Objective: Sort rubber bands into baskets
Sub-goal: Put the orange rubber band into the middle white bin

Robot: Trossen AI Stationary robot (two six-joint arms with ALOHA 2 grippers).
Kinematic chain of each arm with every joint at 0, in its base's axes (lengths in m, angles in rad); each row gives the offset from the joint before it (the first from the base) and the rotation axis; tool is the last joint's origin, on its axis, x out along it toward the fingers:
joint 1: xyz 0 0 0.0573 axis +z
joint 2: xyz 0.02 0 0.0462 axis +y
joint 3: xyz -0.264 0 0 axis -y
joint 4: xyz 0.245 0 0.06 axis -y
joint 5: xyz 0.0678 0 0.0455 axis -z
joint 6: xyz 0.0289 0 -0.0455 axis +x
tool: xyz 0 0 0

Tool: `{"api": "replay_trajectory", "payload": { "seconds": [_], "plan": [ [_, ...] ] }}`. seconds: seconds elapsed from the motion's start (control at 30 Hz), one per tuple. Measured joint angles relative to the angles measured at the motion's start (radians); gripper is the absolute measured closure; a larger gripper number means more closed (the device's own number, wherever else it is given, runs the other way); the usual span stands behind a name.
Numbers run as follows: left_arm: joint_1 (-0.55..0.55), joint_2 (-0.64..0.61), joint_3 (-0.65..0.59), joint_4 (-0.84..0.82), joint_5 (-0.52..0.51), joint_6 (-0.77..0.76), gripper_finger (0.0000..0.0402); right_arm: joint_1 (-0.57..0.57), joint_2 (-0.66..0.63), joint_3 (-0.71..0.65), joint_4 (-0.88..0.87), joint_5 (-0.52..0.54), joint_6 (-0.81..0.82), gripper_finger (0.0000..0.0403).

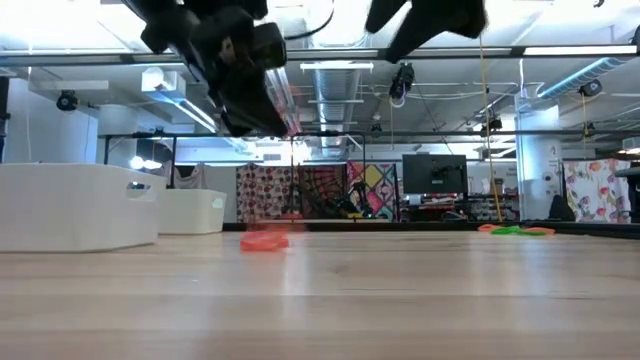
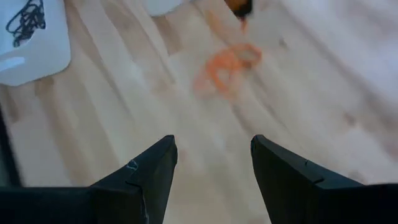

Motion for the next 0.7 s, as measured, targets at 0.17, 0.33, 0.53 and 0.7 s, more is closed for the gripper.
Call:
{"api": "replay_trajectory", "payload": {
  "seconds": [0.17, 0.33, 0.53, 0.7],
  "plan": [
    [-0.005, -0.019, 0.01, 0.026, 0.015, -0.005, 0.0401, -0.001, 0.072, 0.0, 0.045, 0.07, -0.179, 0.0202],
    [-0.001, -0.05, 0.008, -0.081, -0.004, 0.021, 0.0401, -0.022, 0.143, 0.0, 0.042, 0.067, -0.209, 0.0202],
    [-0.002, -0.179, 0.008, -0.465, -0.062, 0.064, 0.0401, -0.049, 0.201, 0.0, 0.075, 0.054, -0.219, 0.0202],
    [-0.002, -0.302, 0.002, -0.826, -0.073, 0.027, 0.0401, -0.093, 0.222, 0.0, 0.115, 0.037, -0.26, 0.0202]
  ]
}}
